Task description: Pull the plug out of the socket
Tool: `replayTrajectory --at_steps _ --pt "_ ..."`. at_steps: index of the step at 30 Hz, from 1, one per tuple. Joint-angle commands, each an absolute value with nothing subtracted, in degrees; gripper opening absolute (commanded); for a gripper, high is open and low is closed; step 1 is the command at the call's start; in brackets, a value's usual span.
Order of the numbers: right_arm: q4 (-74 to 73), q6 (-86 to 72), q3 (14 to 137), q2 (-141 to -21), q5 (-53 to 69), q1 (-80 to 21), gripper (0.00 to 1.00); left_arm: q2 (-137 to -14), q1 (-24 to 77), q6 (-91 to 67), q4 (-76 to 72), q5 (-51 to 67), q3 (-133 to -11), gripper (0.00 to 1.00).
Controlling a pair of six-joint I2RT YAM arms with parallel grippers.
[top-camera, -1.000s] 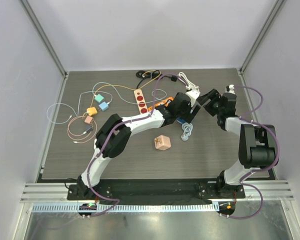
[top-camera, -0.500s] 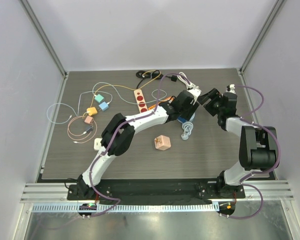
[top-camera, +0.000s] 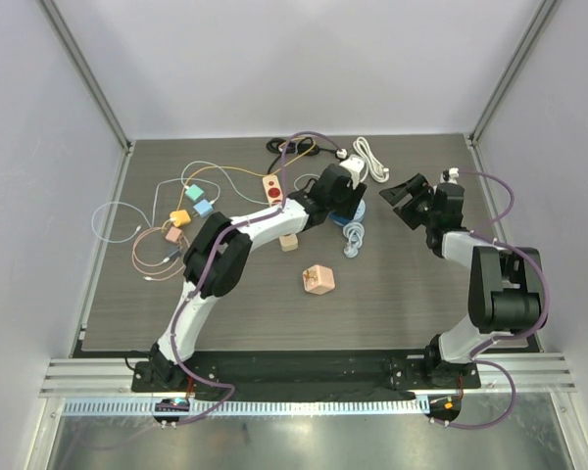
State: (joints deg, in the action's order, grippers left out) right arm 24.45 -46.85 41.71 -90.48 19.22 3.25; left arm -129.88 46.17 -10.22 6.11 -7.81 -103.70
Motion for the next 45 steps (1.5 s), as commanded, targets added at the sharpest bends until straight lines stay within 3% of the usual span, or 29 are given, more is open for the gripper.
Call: replayTrajectory --at_steps 1,16,34,35,37,40,41,45 --pt "29.8 -49.6 40.9 -91.8 22.6 3.5 0.81 -123.0 46.1 -12.0 -6.7 -5.7 -101.6 0.0" --pt "33.3 -51.2 40.3 -94.4 23.9 2.5 0.78 -121.3 46.1 -17.0 -14.8 -0.5 -102.5 0.0" --pt "42.7 -51.9 40.0 -99.7 25.8 1.2 0.58 -118.8 46.1 -20.3 -21.3 6.6 -96.9 0.0" --pt "44.0 -52.0 40.0 -100.5 26.2 1.2 0.5 -118.8 46.1 -20.4 -21.4 6.9 -96.7 0.0" --pt "45.1 -52.3 40.0 -101.1 26.9 1.1 0.43 -119.0 46.1 -20.5 -22.1 7.4 -96.4 0.0" --pt "46.0 -51.9 39.8 -101.3 26.7 1.1 0.16 -119.0 46.1 -20.5 -22.2 7.6 -96.2 0.0" --pt "43.9 -50.0 39.8 -100.8 25.0 1.1 0.01 -118.9 46.1 -20.6 -22.2 7.5 -96.2 0.0" --pt "31.7 -40.8 42.4 -97.5 16.5 0.1 0.01 -118.6 45.4 -22.5 -21.6 7.1 -96.1 0.0"
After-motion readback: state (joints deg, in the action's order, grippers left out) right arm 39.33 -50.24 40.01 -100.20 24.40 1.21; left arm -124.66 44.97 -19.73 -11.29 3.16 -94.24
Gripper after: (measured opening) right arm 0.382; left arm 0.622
